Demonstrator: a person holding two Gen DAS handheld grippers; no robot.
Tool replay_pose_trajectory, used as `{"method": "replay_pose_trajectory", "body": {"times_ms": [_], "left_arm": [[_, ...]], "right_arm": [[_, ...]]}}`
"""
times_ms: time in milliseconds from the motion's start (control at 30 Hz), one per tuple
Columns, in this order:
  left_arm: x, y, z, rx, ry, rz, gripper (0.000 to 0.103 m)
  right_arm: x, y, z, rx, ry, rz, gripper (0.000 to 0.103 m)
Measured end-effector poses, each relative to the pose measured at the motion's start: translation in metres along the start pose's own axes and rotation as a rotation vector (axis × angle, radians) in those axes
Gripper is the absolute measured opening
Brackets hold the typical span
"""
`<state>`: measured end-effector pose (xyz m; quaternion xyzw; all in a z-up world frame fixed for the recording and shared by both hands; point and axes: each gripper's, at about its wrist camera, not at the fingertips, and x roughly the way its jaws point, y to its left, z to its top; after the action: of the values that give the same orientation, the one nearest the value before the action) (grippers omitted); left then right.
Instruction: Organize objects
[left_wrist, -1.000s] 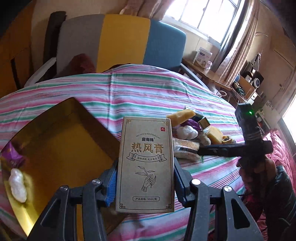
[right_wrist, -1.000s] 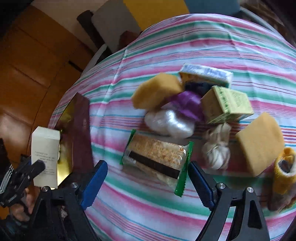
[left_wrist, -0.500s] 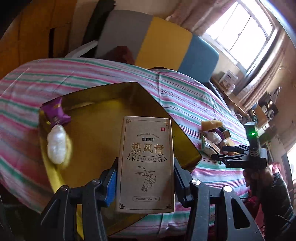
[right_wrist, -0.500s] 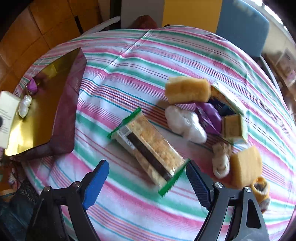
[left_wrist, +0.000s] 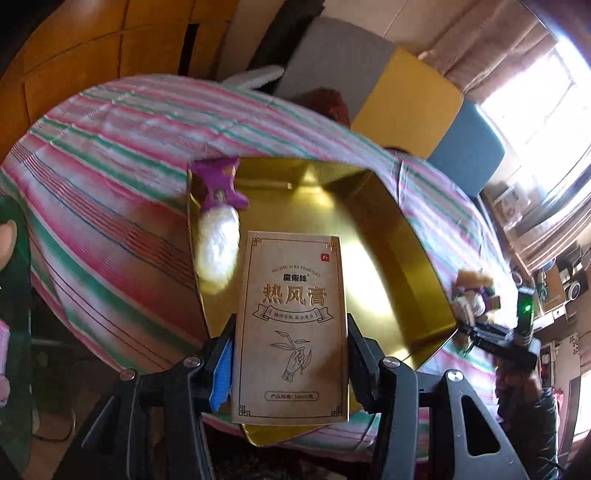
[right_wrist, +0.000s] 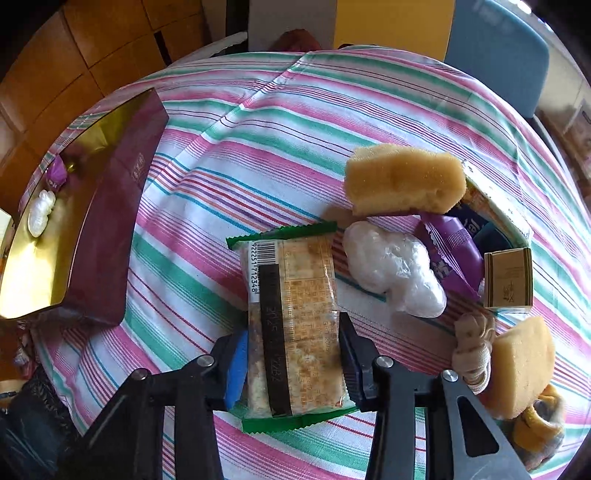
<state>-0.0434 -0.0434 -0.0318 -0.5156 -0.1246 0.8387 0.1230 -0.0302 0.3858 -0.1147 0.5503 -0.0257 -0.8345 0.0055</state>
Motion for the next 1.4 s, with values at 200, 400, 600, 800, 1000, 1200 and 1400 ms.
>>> {"method": "replay_pose_trajectory", "body": {"times_ms": [200, 400, 600, 800, 1000, 1200, 1400], "left_arm": [[0.031, 0.002, -0.001, -0.015, 0.042, 0.116, 0.052], [0.046, -0.003, 0.007, 0.019, -0.007, 0.197, 0.052], [0.054, -0.004, 0.02, 0.051, -0.037, 0.271, 0.054], [0.036, -0.003, 0.02, 0.041, -0.072, 0.25, 0.055], [0.014, -0.006, 0.021, 0.04, -0.12, 0.226, 0.056], [0.004, -0.014, 0.012, 0.096, -0.14, 0.214, 0.056], [-0.007, -0.001, 0.013, 0.069, -0.159, 0.209, 0.056]], "right_arm": [[-0.002, 0.004, -0.002, -0.004, 0.009, -0.003, 0.044], [-0.002, 0.009, -0.002, -0.018, 0.009, -0.008, 0.045], [-0.005, 0.007, 0.001, 0.0, 0.006, 0.012, 0.052], [-0.009, 0.007, 0.006, 0.025, -0.014, 0.053, 0.06], [-0.009, 0.01, 0.007, 0.029, -0.012, 0.059, 0.06], [-0.005, 0.01, 0.008, 0.025, -0.003, 0.045, 0.041], [-0.005, 0.013, 0.006, 0.029, 0.0, 0.038, 0.04]]}}
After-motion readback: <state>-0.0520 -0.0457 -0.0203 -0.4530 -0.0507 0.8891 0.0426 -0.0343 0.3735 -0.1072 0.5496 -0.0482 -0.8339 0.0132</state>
